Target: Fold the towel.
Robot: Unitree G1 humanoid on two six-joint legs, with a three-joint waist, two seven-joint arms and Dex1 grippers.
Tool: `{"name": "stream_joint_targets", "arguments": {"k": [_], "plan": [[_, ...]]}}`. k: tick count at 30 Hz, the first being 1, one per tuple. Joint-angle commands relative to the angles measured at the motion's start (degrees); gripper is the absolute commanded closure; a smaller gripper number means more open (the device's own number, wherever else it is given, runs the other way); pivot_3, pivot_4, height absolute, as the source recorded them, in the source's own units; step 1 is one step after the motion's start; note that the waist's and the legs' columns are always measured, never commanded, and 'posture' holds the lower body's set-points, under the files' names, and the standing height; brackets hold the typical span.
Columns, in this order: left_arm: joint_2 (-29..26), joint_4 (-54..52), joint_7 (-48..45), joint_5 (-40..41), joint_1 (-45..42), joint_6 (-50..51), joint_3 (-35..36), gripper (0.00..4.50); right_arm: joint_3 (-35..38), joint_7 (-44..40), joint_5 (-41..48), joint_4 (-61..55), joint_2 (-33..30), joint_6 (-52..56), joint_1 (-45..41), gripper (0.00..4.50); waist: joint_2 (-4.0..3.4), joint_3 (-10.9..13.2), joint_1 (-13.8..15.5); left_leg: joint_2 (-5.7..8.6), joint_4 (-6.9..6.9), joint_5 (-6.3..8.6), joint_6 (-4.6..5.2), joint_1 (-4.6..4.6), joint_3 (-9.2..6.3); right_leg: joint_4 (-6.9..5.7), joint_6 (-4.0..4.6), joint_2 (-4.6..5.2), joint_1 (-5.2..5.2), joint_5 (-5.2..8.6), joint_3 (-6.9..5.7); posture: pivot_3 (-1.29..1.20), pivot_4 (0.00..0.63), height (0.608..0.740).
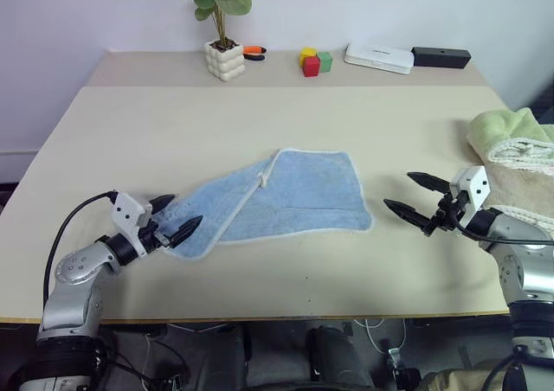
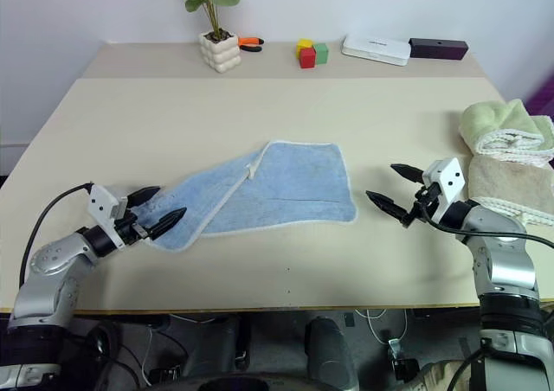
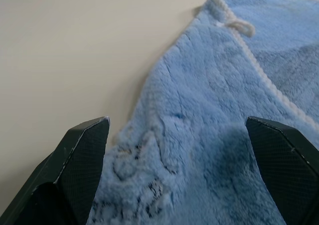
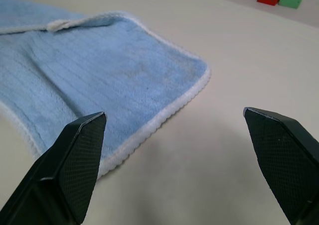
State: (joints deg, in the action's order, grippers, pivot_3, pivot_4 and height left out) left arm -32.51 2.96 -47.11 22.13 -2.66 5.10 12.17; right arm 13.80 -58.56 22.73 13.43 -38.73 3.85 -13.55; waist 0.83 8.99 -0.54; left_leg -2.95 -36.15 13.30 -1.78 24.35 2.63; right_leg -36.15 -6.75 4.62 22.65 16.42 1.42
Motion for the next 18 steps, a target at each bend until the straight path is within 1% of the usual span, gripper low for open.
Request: {"name": "stream_joint_targets", "arguments": {"k": [1,12,17,18], "plan": [[0.19,-3.43,0.74,0.23,-1.18,0.72,-0.42,0.04,-0.62,0.87,0.14,-0.18,1.57,-1.11,-2.58,0.01,0.0,0.0,-0.05,0.0,0.01,0.0,0.0,0.0,0.0,0.0,0.0,0.0,0.0,0.0,0.0,0.0,0.15,0.74],[0.74,0.73,-1.13,-1.03,-7.05,-0.79,-2.94,0.04,-3.06,3.67,-0.91,0.35,6.86,-3.69,-4.64,0.01,0.0,0.0,0.14,0.01,-0.02,0.0,0.0,0.0,0.0,-0.03,-0.01,-0.01,-0.01,0.0,0.0,0.0,0.15,0.74],[-0.37,3.32,-3.53,-0.79,-8.34,-2.22,-1.84,0.04,-4.83,5.47,-1.44,-0.56,10.53,-5.06,-5.46,0.01,0.0,0.0,-0.08,0.01,0.0,0.0,0.0,0.0,0.0,-0.04,-0.01,-0.01,0.01,0.0,0.0,0.0,0.15,0.74],[-0.36,2.04,-3.82,-0.5,-7.91,-1.87,-2.02,0.04,-5.11,5.27,-1.51,-0.15,11.02,-5.46,-5.95,0.01,0.0,0.0,-0.1,0.01,0.0,0.0,0.0,0.0,0.0,-0.05,-0.01,-0.02,0.01,0.0,0.0,0.0,0.15,0.74]]}}
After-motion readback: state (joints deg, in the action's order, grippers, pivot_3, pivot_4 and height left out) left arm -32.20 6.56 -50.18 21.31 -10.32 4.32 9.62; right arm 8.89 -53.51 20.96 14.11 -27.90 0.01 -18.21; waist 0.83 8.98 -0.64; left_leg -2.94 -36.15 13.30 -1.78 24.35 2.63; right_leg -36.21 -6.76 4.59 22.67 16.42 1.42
